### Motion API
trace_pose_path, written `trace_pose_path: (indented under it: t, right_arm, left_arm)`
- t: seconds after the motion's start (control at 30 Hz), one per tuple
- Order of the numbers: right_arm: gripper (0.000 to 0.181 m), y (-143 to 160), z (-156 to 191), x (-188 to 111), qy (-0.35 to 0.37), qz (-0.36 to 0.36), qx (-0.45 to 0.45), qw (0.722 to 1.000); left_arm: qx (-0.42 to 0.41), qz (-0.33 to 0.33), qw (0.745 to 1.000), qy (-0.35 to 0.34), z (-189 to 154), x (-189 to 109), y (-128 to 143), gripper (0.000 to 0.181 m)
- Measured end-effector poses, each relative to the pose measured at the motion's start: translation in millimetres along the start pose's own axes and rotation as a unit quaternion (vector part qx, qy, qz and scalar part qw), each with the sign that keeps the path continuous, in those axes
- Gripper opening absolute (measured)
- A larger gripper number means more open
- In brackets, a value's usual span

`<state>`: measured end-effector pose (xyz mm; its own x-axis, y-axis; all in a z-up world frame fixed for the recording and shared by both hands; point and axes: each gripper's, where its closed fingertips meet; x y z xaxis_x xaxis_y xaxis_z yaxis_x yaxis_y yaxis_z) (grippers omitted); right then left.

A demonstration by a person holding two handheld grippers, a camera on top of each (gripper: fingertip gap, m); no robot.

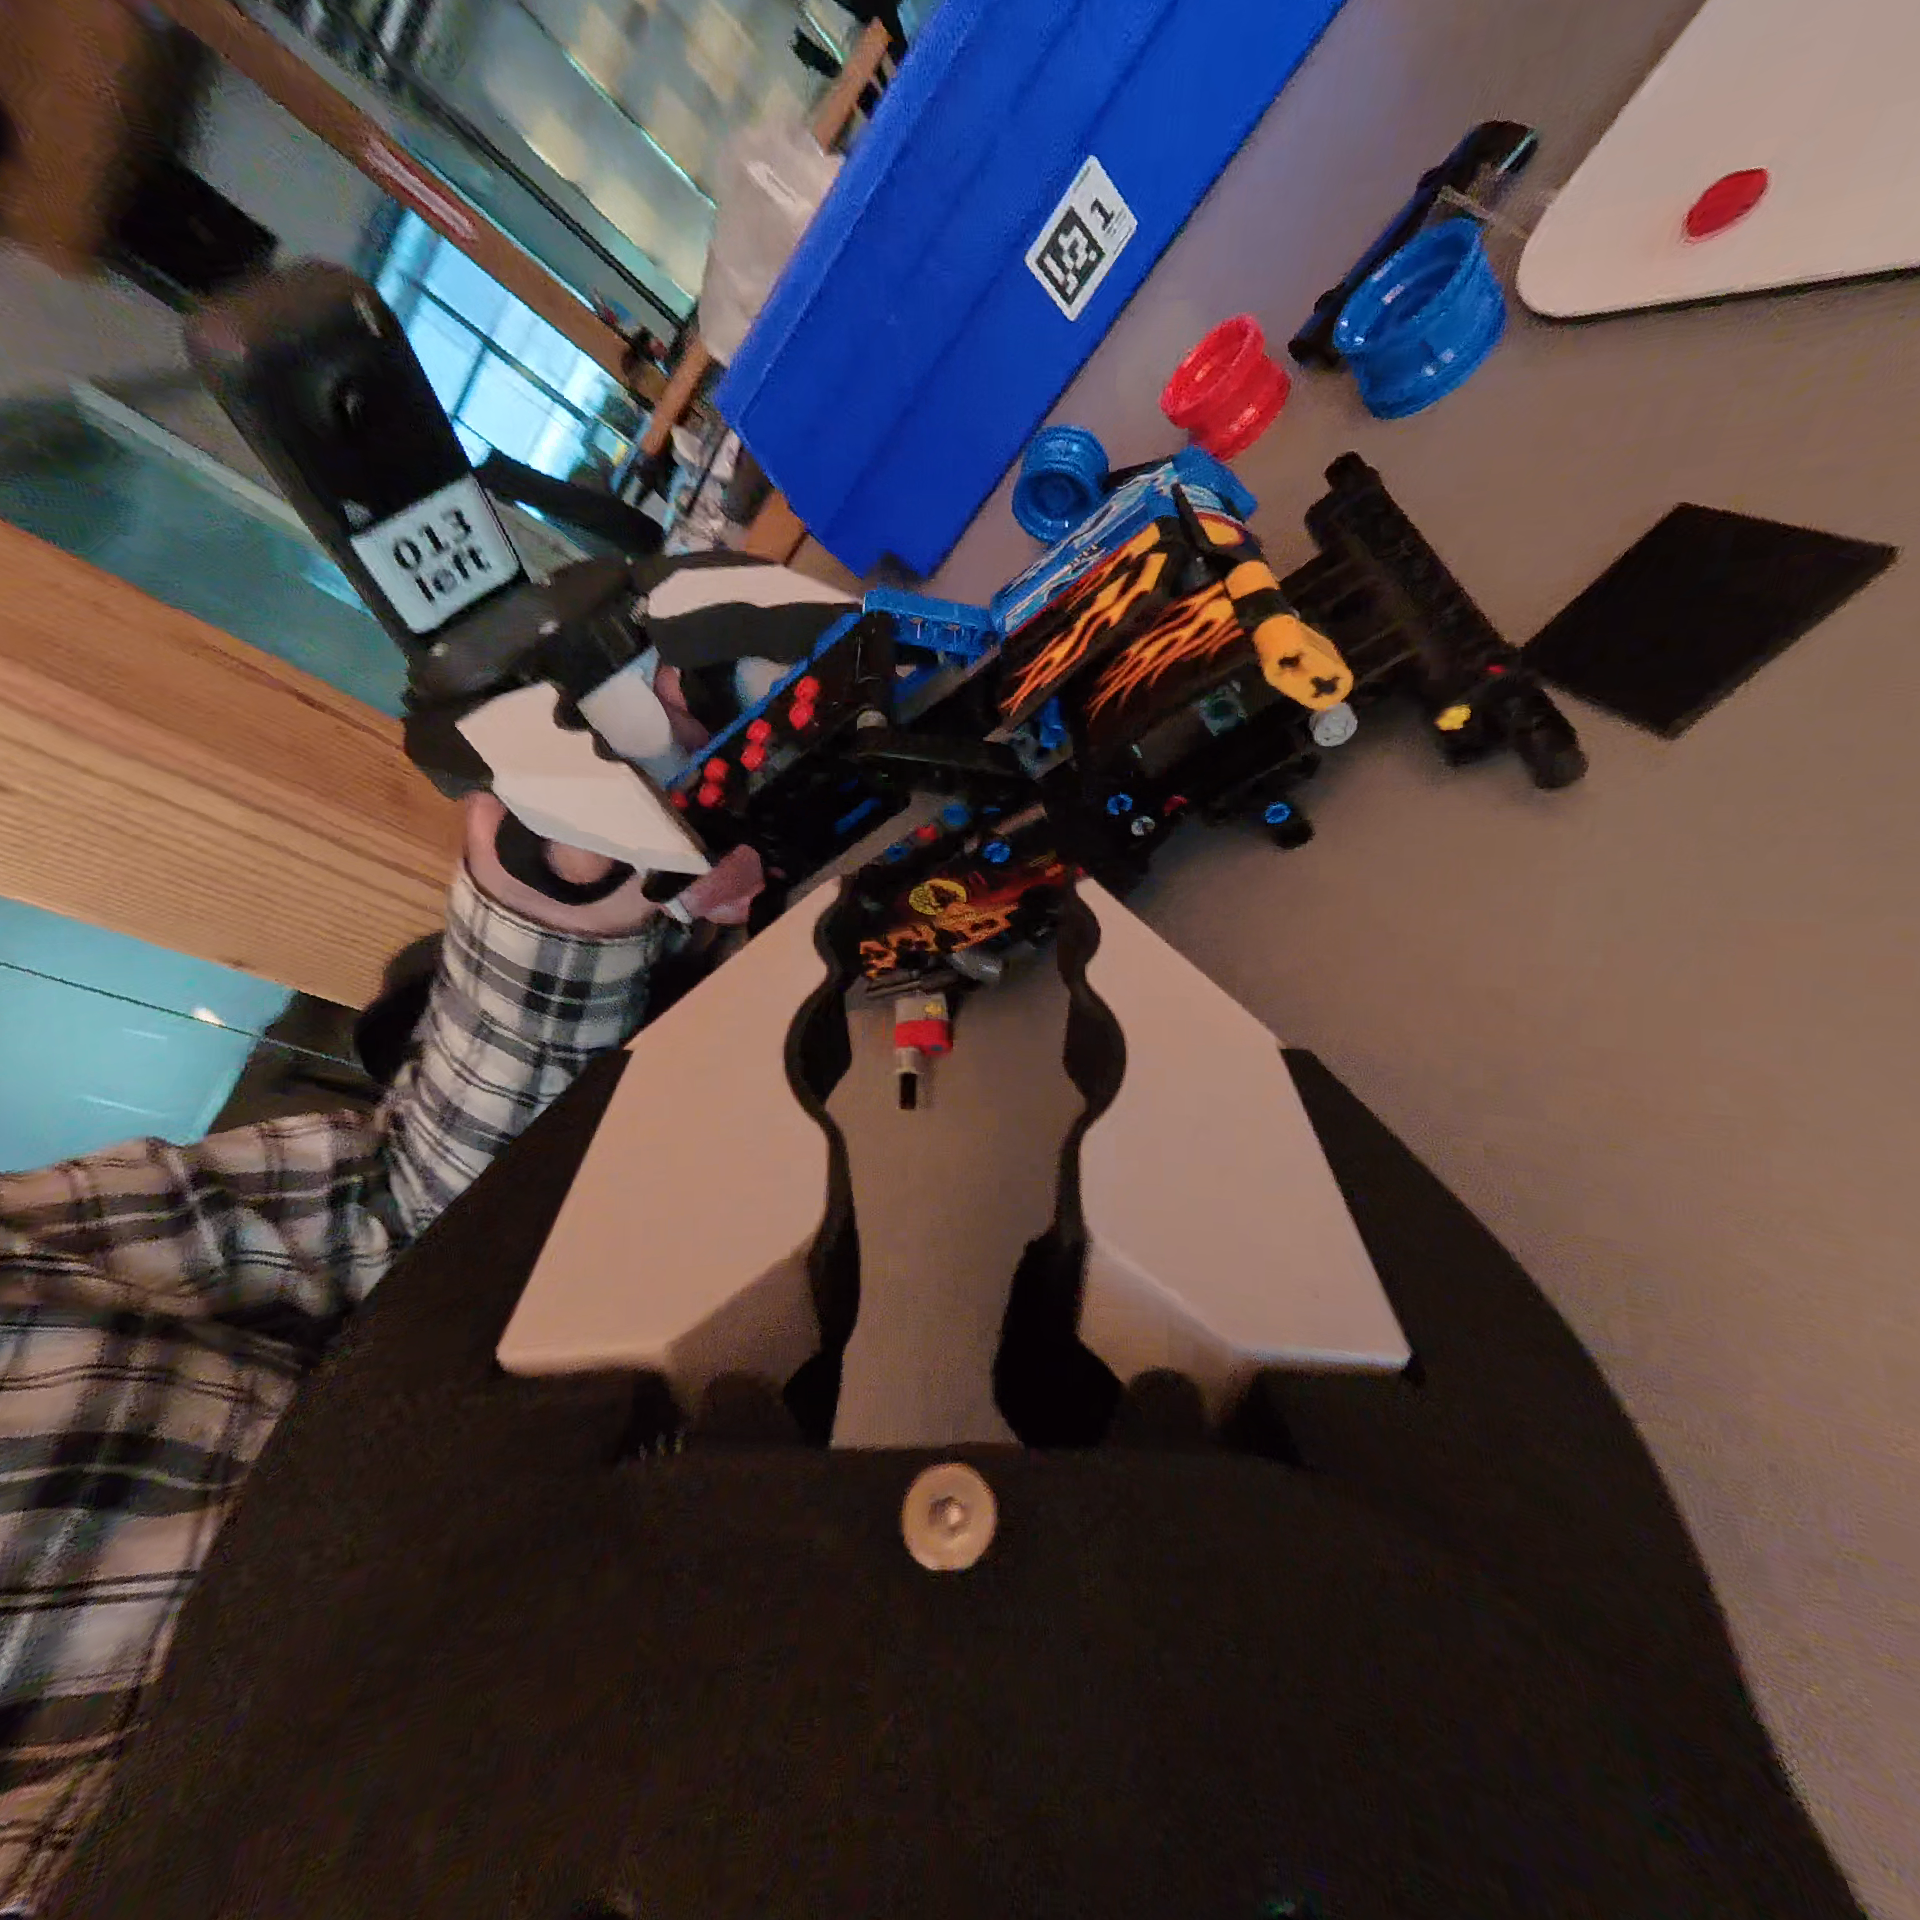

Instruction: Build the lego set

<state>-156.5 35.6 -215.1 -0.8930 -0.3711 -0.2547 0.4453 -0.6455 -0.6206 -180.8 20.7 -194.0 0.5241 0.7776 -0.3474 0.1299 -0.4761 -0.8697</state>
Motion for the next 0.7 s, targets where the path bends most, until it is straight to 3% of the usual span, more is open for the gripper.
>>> trace_pose_path:
  t: [0.23, 0.4, 0.7]
  right_arm:
    - [0.03, -5, -7, 1, 0.002, -0.021, 0.05, 0.999]
    - [0.043, -8, -17, 1, 0.036, -0.023, 0.039, 0.998]
    - [0.033, -9, -16, 8, 0.025, -0.016, 0.045, 0.999]
  left_arm:
    - [0.006, -0.006, 1.0, -0.01, 1, 1, 0, 0.067]
    - [0.0, -0.012, 1.0, -0.004, -2, 1, 1, 0.06]
    - [0.006, -0.013, 1.0, 0.0, -4, 3, 1, 0.061]
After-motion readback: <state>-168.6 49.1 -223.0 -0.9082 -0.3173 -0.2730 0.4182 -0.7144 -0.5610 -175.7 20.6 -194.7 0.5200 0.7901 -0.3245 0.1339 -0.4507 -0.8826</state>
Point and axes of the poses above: each gripper's, where its closed fingertips meet, x out along the fingers, y out of its underside, z = x × y across the jaws, and after that the axes turned 2 degrees about x, right-handed
